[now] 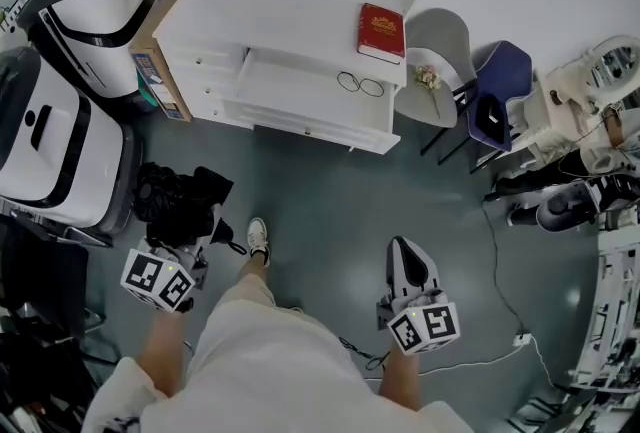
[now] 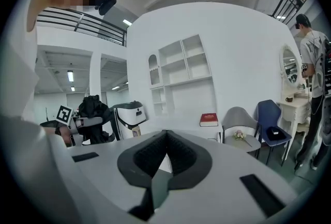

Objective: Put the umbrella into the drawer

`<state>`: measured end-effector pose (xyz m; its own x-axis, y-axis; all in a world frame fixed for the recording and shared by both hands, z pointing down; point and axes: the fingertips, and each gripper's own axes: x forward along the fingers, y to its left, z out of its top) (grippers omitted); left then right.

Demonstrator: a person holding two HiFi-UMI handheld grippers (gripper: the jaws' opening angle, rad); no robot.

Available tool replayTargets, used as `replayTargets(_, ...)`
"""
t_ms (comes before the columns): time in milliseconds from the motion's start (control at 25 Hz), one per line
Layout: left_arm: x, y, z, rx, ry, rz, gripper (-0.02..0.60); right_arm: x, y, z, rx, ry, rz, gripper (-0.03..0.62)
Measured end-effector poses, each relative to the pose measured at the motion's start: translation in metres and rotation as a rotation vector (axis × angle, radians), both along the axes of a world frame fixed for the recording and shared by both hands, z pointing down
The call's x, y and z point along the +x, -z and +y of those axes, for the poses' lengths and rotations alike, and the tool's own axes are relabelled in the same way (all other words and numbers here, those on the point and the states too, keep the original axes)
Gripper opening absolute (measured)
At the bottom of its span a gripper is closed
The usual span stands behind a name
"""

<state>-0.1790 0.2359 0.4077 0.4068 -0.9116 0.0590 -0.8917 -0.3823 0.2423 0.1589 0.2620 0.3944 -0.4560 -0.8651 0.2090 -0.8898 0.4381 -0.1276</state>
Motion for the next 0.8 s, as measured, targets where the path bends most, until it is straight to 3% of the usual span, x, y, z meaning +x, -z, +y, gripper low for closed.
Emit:
replayTargets(360, -0.012, 0.001, -0.186, -0.039, -0.150, 0.040, 0.282, -0.048, 0.021, -0.172, -0.012, -0.049, 0.053, 0.000)
replayTargets(600, 0.007, -0.022, -0.239, -0.118, -0.251, 0.095, 0.281, -0.075, 0.023, -0.220, -0.037, -0.071, 0.059, 0.000)
replayTargets(800, 0.032, -0.026, -0.264, -0.145, -0.325, 0.109, 0.282, -0.057, 0.031, -0.242, -0.039, -0.115, 0.068, 0.000)
